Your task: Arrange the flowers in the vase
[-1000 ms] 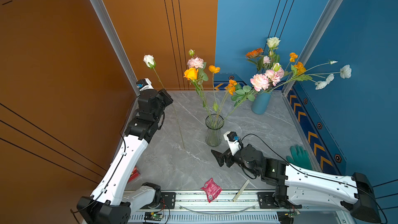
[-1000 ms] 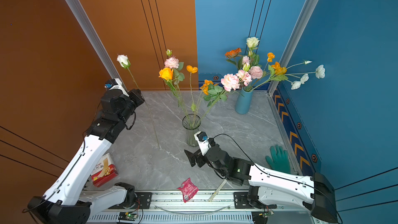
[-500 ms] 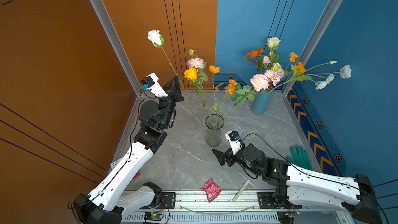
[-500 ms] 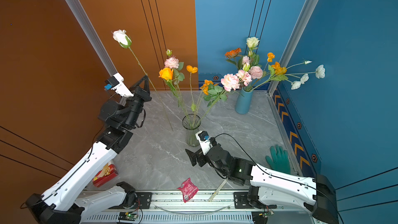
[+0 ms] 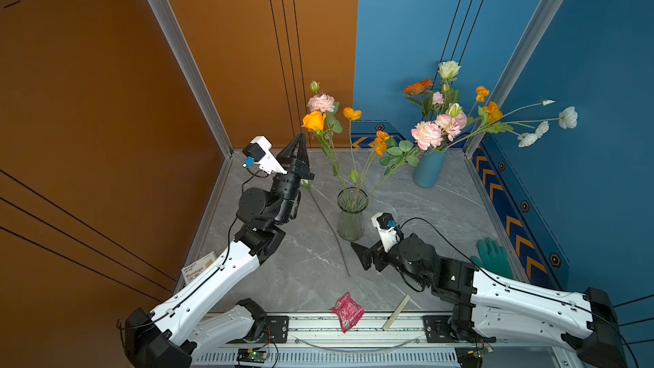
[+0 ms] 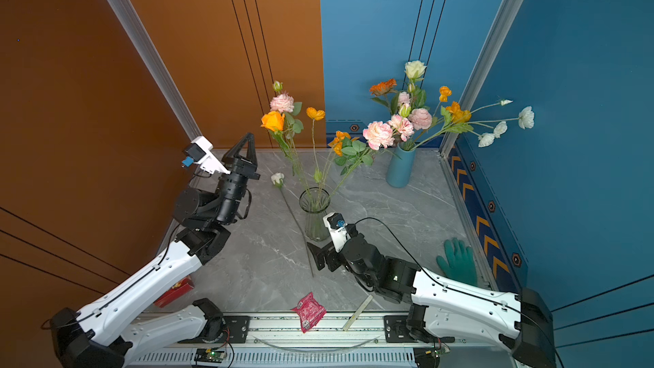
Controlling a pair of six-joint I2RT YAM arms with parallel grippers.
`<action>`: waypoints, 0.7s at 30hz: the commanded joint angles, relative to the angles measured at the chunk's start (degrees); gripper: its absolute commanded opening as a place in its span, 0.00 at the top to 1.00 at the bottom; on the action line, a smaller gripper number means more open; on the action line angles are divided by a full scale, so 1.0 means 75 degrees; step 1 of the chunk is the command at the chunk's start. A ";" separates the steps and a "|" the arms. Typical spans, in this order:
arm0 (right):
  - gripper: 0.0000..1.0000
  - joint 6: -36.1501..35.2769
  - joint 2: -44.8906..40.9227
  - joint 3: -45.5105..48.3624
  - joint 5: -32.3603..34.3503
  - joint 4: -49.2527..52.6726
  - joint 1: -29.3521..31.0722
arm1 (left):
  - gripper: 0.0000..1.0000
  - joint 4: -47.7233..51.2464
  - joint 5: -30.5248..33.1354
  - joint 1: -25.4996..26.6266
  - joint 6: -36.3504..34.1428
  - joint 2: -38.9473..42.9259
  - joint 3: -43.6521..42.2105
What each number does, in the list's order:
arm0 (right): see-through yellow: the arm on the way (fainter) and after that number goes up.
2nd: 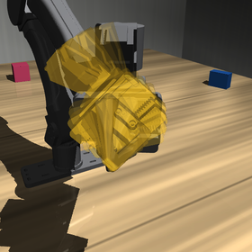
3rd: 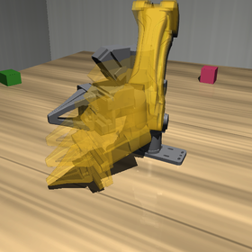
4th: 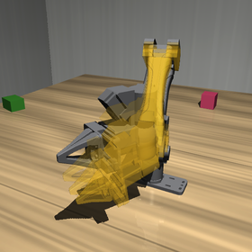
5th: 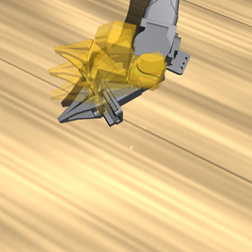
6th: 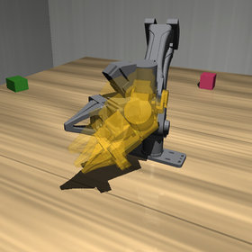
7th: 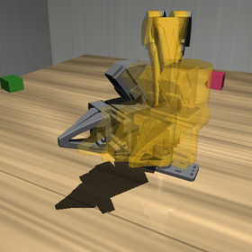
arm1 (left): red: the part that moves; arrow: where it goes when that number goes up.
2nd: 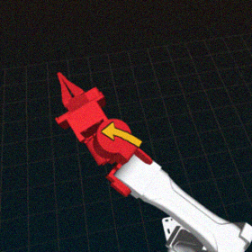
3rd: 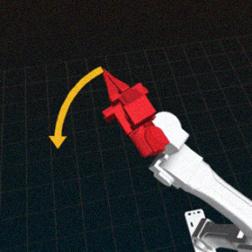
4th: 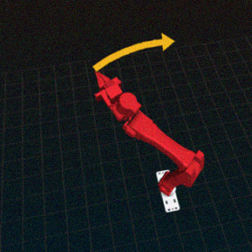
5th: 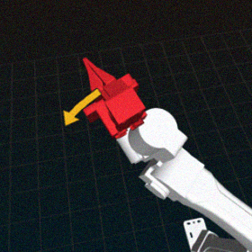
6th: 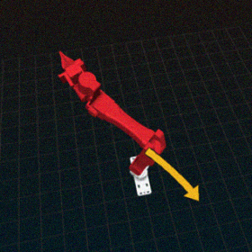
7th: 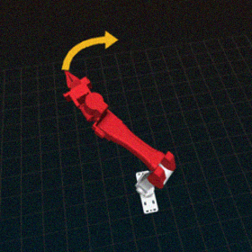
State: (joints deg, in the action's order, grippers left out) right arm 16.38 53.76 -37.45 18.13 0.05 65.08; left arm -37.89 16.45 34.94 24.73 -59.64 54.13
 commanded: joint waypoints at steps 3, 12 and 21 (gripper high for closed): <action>0.00 -0.0068 -0.0238 -0.0037 0.0248 0.0269 0.0018 | 0.65 0.5844 0.0261 -0.0406 -0.0222 0.0148 0.1597; 0.00 0.0149 0.0004 0.0268 0.0194 0.0023 0.0108 | 0.54 0.8991 -0.2383 -0.1738 0.0887 -0.2266 0.0730; 0.00 0.0301 0.0122 0.0495 0.0310 -0.0006 0.0273 | 0.48 0.8736 -0.2013 -0.1959 0.0594 -0.6019 0.2803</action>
State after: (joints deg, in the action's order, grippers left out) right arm 17.06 54.39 -34.83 18.59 0.47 66.43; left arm 27.24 1.85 21.21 29.43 -100.22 70.04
